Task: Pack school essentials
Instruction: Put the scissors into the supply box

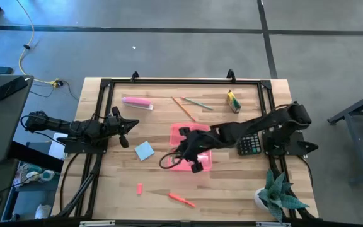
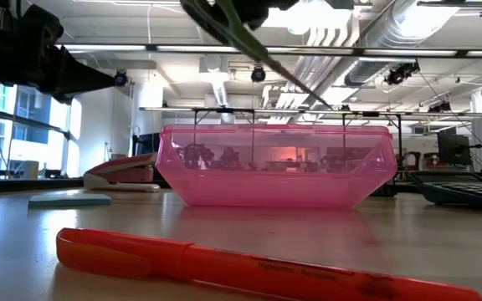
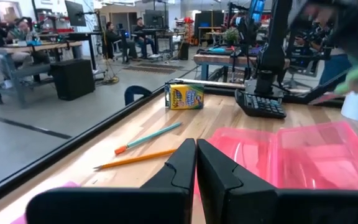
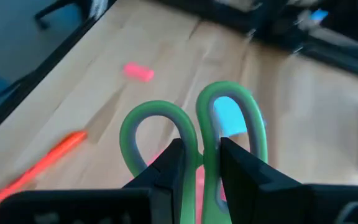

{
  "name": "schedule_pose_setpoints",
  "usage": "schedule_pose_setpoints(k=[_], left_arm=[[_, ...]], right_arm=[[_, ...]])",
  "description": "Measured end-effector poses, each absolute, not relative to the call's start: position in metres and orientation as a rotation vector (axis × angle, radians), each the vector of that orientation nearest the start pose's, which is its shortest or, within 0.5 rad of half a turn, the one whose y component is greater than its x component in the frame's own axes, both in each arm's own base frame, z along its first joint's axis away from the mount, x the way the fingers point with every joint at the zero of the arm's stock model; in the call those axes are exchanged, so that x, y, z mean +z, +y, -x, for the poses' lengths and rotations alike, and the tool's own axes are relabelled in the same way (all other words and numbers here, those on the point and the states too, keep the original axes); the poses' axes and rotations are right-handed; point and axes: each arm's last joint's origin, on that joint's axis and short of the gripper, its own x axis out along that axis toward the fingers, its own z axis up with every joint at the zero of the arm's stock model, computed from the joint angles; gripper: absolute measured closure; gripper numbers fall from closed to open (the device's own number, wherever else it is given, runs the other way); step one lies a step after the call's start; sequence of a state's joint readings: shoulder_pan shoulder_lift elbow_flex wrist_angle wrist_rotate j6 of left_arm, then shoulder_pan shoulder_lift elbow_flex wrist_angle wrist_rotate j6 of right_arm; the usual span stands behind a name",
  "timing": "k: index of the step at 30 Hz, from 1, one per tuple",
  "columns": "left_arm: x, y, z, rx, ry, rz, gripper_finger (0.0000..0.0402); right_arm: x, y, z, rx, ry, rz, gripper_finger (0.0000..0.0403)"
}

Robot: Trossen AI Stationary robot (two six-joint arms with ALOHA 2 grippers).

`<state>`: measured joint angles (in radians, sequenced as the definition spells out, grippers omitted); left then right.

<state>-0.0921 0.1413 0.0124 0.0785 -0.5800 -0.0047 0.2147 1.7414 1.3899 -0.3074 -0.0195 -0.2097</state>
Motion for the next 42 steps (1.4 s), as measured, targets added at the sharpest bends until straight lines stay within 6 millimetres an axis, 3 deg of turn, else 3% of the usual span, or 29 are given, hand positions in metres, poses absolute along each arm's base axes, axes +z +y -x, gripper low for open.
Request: schedule_pose_setpoints(k=[6, 13, 18, 25, 35, 42], left_arm=[[0.164, 0.006, -0.102, 0.487, 0.049, -0.021, 0.0397], [0.164, 0.006, -0.102, 0.488, 0.043, -0.003, 0.0397], [0.164, 0.006, -0.102, 0.488, 0.041, 0.006, 0.0397], [0.164, 0.006, -0.102, 0.488, 0.041, 0.006, 0.0397], [0.164, 0.006, -0.102, 0.488, 0.04, 0.007, 0.0397], [0.164, 0.007, -0.102, 0.493, 0.041, 0.006, 0.0397]], right_arm=[[0.249, 0.076, -0.392, 0.436, 0.725, 0.249, 0.0334], [0.234, 0.064, -0.398, 0.482, 0.763, 0.254, 0.0334], [0.213, 0.055, -0.404, 0.472, 0.837, 0.234, 0.0334], [0.193, 0.053, -0.408, 0.461, 0.905, 0.205, 0.0334], [0.177, 0.053, -0.411, 0.438, 0.958, 0.157, 0.033], [0.175, 0.051, -0.411, 0.358, 0.983, 0.14, 0.0296]])
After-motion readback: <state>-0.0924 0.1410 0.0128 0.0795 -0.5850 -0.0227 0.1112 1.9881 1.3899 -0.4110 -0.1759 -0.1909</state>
